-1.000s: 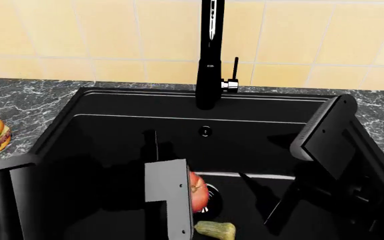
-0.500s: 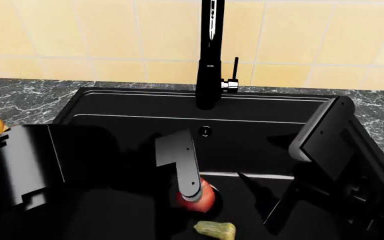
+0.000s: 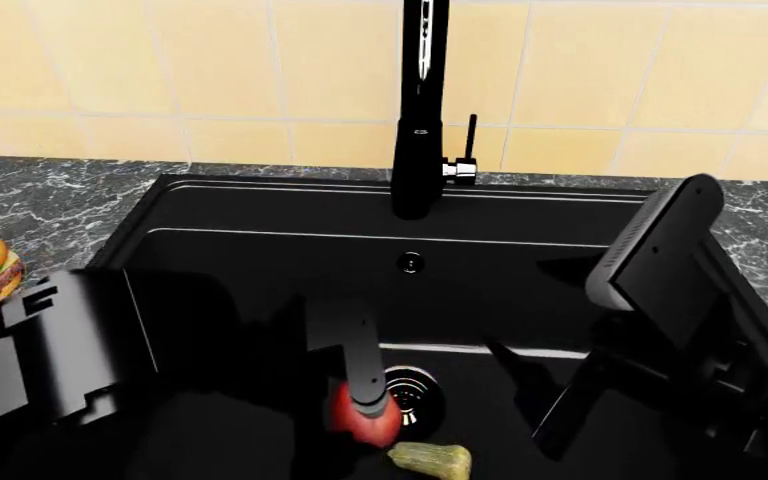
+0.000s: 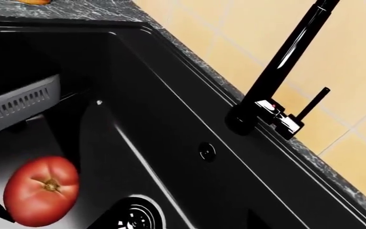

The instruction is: Pick up the fruits and vegetables and place them in the sink. Turn on the sink faucet to wash them. Then turn the sink off and put them in the tray.

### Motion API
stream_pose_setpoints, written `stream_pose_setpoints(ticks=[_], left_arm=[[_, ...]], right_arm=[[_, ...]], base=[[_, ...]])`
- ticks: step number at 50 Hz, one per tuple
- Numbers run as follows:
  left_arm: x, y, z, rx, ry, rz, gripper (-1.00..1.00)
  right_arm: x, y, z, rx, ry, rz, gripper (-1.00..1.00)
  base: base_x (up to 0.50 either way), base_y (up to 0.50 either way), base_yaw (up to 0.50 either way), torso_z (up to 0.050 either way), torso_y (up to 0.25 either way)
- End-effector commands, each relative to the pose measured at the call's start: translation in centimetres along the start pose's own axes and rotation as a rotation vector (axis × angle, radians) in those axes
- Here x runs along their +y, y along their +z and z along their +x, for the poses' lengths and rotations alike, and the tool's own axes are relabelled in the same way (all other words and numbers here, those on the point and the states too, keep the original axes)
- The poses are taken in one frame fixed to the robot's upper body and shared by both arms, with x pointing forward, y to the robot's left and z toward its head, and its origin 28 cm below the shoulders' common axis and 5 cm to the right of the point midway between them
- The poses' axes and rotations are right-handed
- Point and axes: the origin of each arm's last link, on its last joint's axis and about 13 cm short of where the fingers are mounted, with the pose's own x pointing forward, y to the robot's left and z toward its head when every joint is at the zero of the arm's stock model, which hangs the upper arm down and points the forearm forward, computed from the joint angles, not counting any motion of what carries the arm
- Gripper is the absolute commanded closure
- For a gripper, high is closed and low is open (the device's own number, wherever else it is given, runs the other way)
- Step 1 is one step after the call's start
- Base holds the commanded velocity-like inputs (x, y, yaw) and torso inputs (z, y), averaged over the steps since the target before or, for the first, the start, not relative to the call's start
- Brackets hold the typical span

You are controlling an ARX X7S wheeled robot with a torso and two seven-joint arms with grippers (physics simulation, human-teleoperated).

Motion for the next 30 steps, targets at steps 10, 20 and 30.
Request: stream_pose_setpoints(ticks=[10,20,30], left_arm=[[0.5,-1.7,1.9,-0.029,0.058,-0.05,1.0],[0.6,-2.1,3.1,-0.03,0.068,-0.065,1.0],[0.3,-2.6,4.1,0.012,0.016,-0.072,1.0]], right_arm=[[-0.1,0.2,-0.3,-0.003,-0.009,-0.005,-1.0],[-0.3,0.0,-0.2,-0.002,-0.012,-0.002,-1.0],[-0.4,-0.1,-0.2,-0.003,-0.014,0.001,-1.0]], base=[[0.0,0.0,0.0,0.0,0.0],[0.0,0.0,0.0,0.0,0.0],[0.0,0.0,0.0,0.0,0.001]])
